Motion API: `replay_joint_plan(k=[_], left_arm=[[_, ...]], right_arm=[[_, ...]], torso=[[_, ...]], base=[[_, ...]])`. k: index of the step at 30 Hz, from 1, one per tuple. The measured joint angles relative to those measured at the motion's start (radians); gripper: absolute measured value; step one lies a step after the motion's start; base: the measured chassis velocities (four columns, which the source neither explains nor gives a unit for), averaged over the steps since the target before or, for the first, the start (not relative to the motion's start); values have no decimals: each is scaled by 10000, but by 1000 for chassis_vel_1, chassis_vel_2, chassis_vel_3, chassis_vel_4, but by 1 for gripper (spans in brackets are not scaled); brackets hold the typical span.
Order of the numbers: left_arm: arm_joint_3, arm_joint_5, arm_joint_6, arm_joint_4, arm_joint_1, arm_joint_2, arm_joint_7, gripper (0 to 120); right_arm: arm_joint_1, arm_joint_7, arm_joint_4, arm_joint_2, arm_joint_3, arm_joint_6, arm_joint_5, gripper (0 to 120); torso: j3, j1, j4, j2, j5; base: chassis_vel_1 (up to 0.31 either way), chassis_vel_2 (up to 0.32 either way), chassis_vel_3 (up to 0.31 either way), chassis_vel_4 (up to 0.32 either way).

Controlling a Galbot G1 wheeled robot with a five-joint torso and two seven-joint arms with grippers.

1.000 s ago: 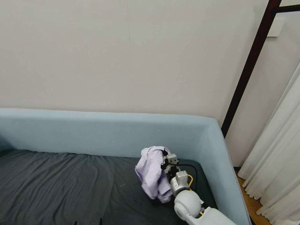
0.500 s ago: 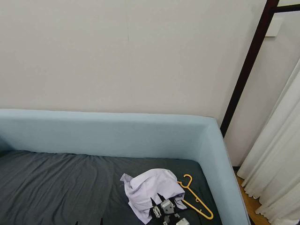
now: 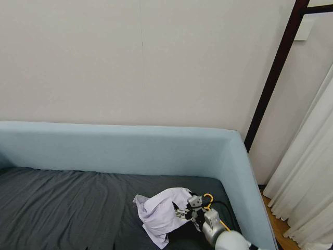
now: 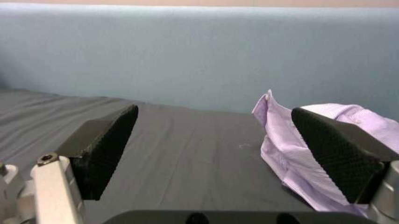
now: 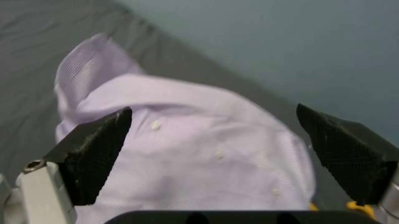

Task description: Pick up the clothes from the sofa and hang them on the clothes hanger.

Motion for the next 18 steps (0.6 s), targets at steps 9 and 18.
replay_joint_plan(k=[9, 18], left_arm=[[-68, -11, -22, 105, -5, -66, -13, 96], [-99, -47, -24, 181, -97, -91, -17, 96]], right_arm=[[1848, -3623, -2833, 997, -1017, -278, -56, 100], [2094, -4971, -4666, 1760, -1127, 150, -675, 89]], torso=[[1, 0, 0, 0, 0], [0, 0, -3, 0, -1]], base=[[0, 0, 0, 0], [0, 0, 0, 0]])
